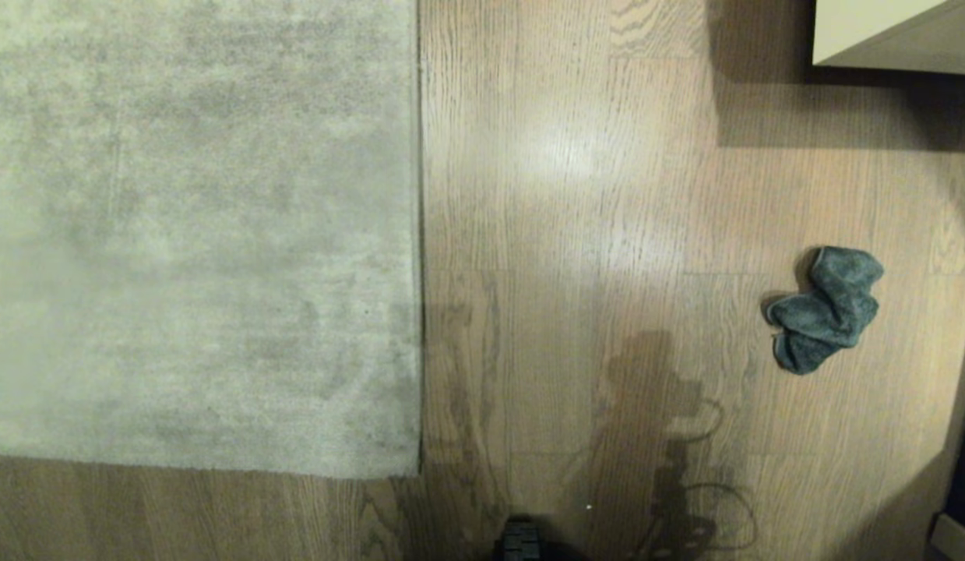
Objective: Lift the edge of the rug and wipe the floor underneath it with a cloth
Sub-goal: Pick up the rag
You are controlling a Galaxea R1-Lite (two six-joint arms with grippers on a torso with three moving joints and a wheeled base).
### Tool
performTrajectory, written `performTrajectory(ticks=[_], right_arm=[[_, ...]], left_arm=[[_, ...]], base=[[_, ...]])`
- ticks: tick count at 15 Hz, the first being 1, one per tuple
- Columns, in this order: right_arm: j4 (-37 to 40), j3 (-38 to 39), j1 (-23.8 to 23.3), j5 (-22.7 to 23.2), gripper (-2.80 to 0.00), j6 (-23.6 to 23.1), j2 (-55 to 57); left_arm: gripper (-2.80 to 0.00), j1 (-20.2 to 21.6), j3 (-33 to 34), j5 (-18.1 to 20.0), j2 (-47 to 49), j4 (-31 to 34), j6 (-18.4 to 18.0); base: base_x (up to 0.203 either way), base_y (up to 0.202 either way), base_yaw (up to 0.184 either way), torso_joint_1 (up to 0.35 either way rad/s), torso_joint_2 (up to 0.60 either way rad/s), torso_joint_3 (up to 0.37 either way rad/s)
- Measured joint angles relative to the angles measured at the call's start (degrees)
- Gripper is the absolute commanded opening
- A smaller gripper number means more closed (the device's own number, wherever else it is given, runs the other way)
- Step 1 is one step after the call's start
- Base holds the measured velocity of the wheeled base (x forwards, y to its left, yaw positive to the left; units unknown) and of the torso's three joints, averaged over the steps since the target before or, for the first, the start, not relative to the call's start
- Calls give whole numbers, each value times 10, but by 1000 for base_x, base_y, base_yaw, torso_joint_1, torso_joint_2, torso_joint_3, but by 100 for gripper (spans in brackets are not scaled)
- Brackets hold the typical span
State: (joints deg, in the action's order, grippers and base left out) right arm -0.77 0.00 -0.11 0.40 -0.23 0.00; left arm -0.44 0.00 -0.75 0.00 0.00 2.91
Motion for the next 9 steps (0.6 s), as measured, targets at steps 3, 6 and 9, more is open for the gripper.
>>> performTrajectory(ticks=[3, 6, 9], right_arm=[[0, 0, 0, 0, -280, 0, 0], [0, 0, 0, 0, -280, 0, 0], [0, 0, 0, 0, -280, 0, 0]], left_arm=[[-280, 0, 0, 0, 0, 0, 0], [-280, 0, 0, 0, 0, 0, 0], [-280, 0, 0, 0, 0, 0, 0]], base=[[0, 0, 0, 3, 2, -200], [0, 0, 0, 4, 4, -167], [0, 0, 0, 1, 2, -31]])
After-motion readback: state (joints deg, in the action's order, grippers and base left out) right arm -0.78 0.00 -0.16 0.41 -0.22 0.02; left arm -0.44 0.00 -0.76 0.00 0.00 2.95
